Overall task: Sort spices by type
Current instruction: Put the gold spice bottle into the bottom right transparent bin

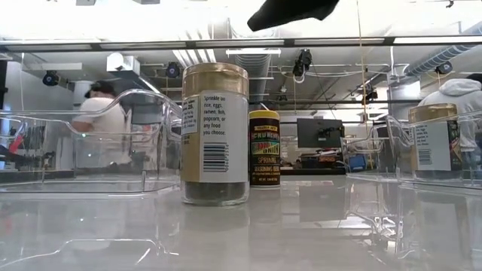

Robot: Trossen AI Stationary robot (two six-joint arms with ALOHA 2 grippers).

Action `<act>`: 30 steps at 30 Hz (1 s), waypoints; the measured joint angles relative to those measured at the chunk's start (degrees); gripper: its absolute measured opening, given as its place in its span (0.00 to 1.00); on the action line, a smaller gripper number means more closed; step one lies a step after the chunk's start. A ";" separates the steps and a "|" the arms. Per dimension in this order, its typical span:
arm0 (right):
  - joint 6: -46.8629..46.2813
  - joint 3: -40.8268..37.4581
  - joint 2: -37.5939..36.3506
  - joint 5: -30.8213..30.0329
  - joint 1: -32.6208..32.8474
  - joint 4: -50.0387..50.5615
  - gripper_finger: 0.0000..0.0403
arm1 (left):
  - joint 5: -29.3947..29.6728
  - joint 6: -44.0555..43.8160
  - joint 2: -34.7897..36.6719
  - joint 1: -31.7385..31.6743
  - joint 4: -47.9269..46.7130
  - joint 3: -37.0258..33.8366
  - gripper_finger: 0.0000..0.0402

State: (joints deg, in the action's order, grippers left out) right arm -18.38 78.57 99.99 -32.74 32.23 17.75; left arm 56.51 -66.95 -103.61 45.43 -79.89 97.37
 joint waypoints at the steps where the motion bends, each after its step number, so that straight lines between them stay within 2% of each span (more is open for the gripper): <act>1: 0.00 0.73 0.44 1.85 -0.55 0.43 0.89 | 1.81 -1.14 0.99 0.71 2.91 -3.21 0.80; 4: 0.35 3.42 2.30 7.05 -2.41 1.95 0.89 | 6.09 -1.49 3.38 2.05 13.67 -11.84 0.80; 7: 2.31 6.88 5.89 9.56 -3.95 3.90 0.89 | 9.19 0.83 4.69 2.76 24.85 -18.70 0.80; 11: 4.17 11.25 8.88 8.02 -4.55 5.58 0.89 | 11.70 6.00 4.57 3.26 42.79 -25.41 0.80; 13: 5.81 12.87 8.91 6.09 -4.53 5.93 0.89 | 11.72 11.98 3.49 3.68 54.51 -28.24 0.80; 16: 5.75 13.75 8.68 6.45 -5.08 5.95 0.89 | 11.21 22.59 1.43 4.09 70.12 -31.72 0.80; 20: 3.81 13.57 9.18 8.85 -6.98 7.40 0.89 | 5.72 36.04 1.29 4.05 85.09 -34.82 0.80; 23: 3.15 13.57 10.80 10.06 -7.36 7.22 0.89 | 5.67 43.53 2.44 4.33 88.88 -36.30 0.80; 30: 2.39 13.75 13.29 10.46 -8.25 7.20 0.89 | 7.37 54.18 6.72 5.53 88.88 -36.51 0.80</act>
State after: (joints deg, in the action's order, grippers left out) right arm -15.99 92.31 113.27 -22.27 23.98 24.95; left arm 63.89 -12.77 -96.89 50.96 8.98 60.87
